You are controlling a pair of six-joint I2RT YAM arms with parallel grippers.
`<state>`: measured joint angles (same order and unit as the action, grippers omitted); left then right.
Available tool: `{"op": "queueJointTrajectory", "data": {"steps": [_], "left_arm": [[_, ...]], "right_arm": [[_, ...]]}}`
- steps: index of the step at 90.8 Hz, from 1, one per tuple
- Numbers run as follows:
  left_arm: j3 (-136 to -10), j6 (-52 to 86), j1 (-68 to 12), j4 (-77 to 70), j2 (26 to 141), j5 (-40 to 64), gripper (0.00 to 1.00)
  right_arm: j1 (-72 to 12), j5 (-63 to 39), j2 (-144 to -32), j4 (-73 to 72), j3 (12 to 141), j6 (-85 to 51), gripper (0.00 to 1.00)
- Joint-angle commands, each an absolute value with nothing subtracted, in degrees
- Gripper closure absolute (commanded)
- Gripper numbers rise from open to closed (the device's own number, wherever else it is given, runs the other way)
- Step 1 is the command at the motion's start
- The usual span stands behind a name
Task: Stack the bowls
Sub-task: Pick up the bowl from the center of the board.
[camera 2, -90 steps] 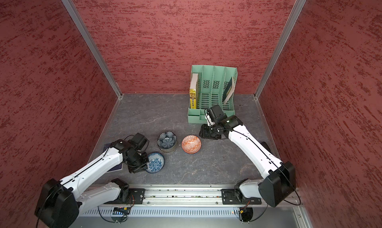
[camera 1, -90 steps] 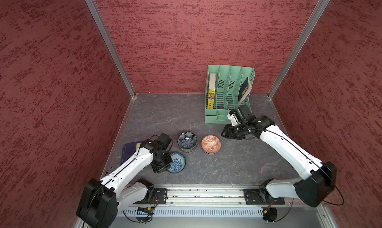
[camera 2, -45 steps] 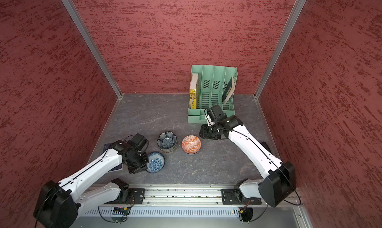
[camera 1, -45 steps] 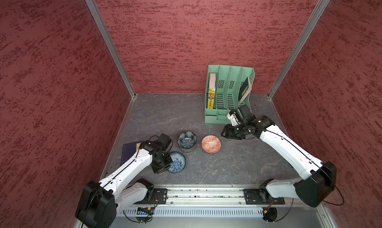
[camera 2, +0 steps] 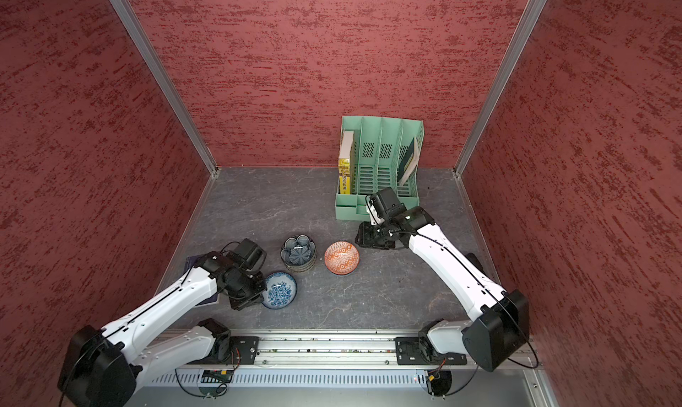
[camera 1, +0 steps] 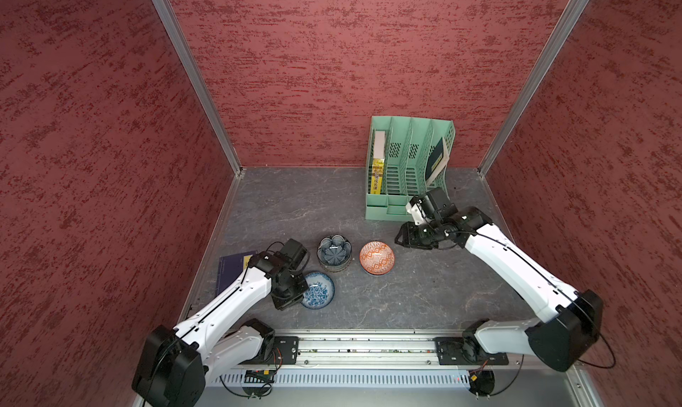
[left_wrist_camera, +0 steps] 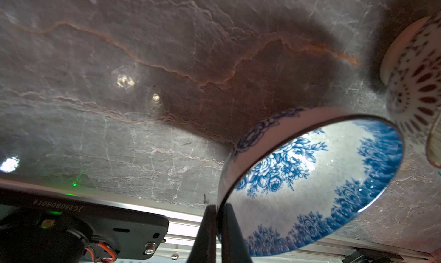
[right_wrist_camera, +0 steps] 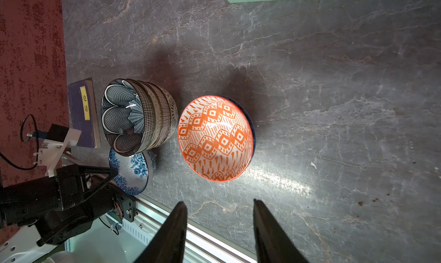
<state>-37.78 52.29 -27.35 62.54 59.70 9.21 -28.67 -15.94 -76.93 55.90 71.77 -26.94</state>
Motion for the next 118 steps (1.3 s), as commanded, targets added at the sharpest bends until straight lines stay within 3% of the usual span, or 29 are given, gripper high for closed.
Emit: {"op": "queueJointTrajectory", "data": {"steps": [1, 63, 83, 118], "left_arm": [[-38.2, 53.1, -28.0, 65.5, 58.0, 7.9, 1.0], [-54.0, 47.0, -28.6, 78.5, 46.3, 17.0, 1.0], [-63.0, 42.7, -29.2, 76.8, 52.3, 20.2, 1.0], [-80.7, 35.5, -31.0, 74.1, 73.7, 22.0, 1.0]], "right_arm": [[-28.3, -16.5, -75.4, 55.6, 71.0, -26.8, 0.52], [-30.0, -24.6, -74.4, 57.3, 73.5, -27.5, 0.54], [-30.4, -24.1, -74.1, 61.3, 78.1, -27.3, 0.54], [-30.4, -17.6, -74.5, 70.7, 88.0, -27.0, 0.52]]}}
